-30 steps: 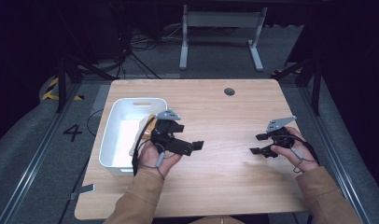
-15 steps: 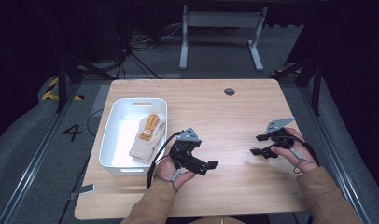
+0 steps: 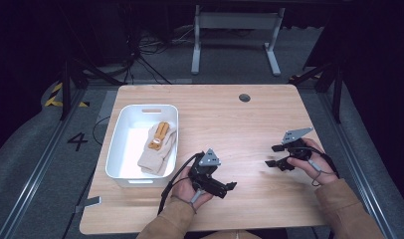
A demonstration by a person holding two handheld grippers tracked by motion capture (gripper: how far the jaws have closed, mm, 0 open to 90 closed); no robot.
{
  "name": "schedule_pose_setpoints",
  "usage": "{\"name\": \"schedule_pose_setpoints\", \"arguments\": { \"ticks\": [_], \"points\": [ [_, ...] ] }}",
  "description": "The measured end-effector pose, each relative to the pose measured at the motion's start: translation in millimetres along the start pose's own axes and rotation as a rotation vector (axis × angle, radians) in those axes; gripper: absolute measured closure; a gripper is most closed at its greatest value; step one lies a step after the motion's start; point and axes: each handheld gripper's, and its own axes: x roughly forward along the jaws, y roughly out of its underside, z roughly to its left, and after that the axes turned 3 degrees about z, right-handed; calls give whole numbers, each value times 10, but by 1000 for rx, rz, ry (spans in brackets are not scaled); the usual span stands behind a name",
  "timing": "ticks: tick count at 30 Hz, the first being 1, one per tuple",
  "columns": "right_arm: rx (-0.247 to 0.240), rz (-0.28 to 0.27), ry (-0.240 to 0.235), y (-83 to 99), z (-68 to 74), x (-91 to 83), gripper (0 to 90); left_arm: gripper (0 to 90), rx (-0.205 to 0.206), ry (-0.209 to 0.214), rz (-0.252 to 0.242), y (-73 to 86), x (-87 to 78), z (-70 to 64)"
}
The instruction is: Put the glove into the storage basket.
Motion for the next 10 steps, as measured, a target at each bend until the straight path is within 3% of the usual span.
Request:
{"name": "schedule_pose_setpoints", "arguments": {
  "ticks": [3, 10],
  "points": [
    [-8, -5, 0, -5, 10, 26, 278, 0, -3, -26, 34, 56, 84, 25],
    [-9, 0, 7, -3, 9, 30, 278, 0, 14, -32, 21, 42, 55, -7]
  ]
}}
